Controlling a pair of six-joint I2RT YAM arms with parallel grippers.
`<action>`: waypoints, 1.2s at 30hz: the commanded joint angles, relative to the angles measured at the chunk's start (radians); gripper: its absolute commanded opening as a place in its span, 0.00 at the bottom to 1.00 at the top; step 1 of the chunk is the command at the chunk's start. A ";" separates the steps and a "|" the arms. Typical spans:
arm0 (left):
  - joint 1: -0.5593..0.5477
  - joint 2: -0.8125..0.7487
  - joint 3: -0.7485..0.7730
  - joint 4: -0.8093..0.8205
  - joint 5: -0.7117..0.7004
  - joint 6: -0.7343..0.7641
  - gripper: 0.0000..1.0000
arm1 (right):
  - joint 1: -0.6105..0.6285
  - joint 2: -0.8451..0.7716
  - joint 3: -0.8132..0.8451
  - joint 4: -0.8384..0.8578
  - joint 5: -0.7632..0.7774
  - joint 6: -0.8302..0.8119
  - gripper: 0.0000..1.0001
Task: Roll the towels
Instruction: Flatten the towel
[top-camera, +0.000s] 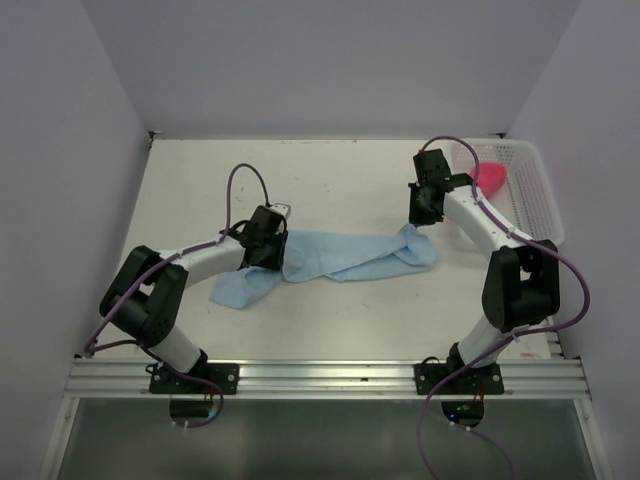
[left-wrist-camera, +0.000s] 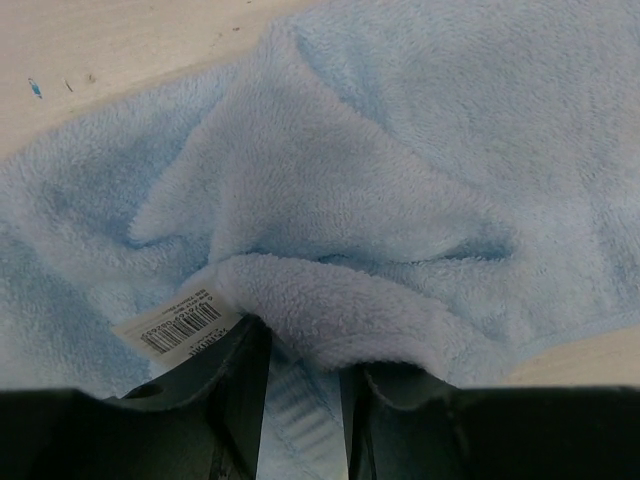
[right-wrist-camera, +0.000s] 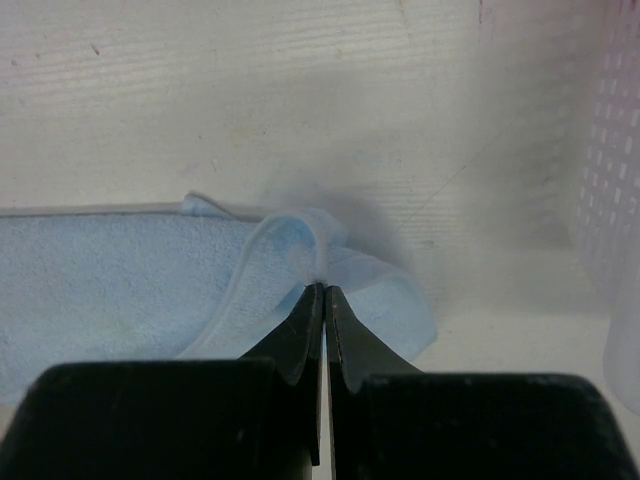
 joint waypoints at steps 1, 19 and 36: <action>-0.010 0.021 0.004 -0.007 -0.094 -0.012 0.35 | -0.004 -0.022 -0.002 0.018 -0.006 -0.020 0.00; -0.013 -0.094 0.013 -0.131 -0.128 -0.073 0.00 | -0.005 -0.022 0.010 0.001 0.031 -0.023 0.00; -0.005 -0.326 -0.003 -0.230 -0.045 -0.135 0.06 | -0.043 0.017 0.050 -0.018 0.049 -0.018 0.00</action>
